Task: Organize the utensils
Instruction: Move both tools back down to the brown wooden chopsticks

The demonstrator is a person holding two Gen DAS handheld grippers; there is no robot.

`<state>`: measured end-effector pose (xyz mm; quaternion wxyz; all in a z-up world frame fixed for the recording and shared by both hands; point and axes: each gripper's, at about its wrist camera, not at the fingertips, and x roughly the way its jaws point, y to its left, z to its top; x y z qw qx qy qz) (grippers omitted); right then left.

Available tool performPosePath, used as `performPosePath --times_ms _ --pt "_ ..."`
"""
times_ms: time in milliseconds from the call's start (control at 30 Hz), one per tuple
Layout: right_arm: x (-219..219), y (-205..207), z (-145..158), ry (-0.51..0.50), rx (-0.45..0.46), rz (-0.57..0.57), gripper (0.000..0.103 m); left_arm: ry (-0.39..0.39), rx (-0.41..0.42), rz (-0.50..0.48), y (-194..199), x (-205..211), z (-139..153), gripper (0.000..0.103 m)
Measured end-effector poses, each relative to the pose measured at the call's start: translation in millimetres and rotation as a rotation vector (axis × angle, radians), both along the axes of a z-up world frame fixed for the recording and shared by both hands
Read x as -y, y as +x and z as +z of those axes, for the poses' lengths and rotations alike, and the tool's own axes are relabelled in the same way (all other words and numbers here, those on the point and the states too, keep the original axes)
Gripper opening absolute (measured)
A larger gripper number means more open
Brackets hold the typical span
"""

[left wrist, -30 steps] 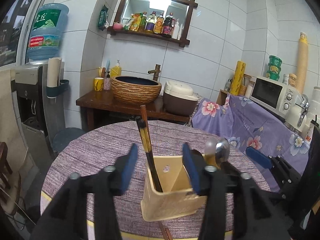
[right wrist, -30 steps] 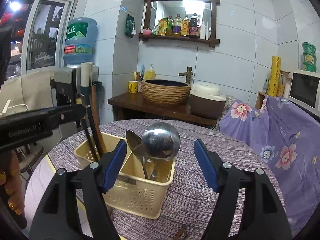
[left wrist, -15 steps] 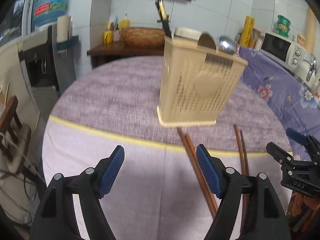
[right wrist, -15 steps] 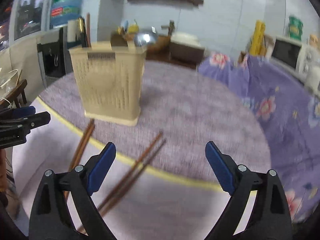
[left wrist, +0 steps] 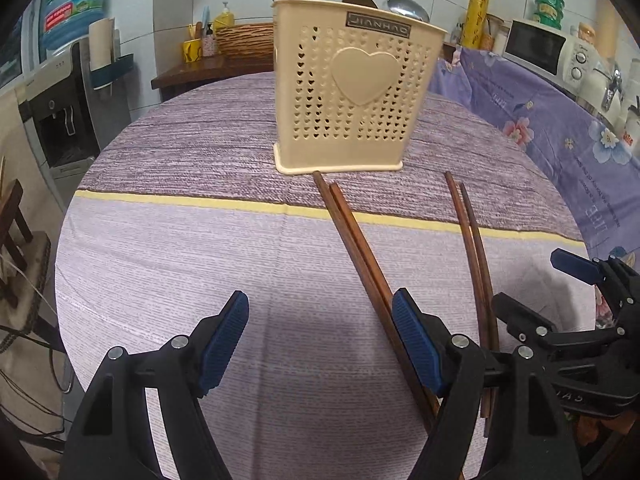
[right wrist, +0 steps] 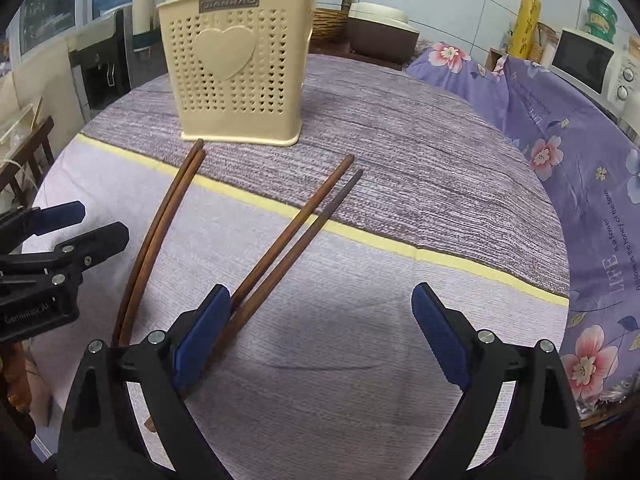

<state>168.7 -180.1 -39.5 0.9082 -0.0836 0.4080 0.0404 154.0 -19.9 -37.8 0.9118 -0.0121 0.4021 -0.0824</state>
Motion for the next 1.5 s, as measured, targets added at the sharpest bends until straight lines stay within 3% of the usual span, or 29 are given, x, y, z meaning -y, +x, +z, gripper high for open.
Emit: performPosePath --times_ms 200,333,600,700,933,1500 --pt "1 -1 -4 -0.016 -0.024 0.007 0.091 0.002 -0.012 0.001 -3 1 -4 0.073" --pt "12 -6 0 -0.101 -0.030 -0.017 0.091 0.030 -0.009 0.001 -5 3 -4 0.073" --pt "26 -15 9 -0.022 0.015 -0.057 0.091 0.006 -0.019 -0.021 -7 11 -4 0.073" --pt "26 -15 8 0.005 0.013 -0.056 0.091 0.026 -0.029 -0.036 -8 19 -7 0.068" --pt "28 -15 7 0.021 0.019 -0.065 0.092 0.021 -0.034 0.002 -11 15 -10 0.063" --pt "32 -16 7 0.028 0.022 -0.080 0.092 0.051 -0.032 -0.002 -7 17 -11 0.062"
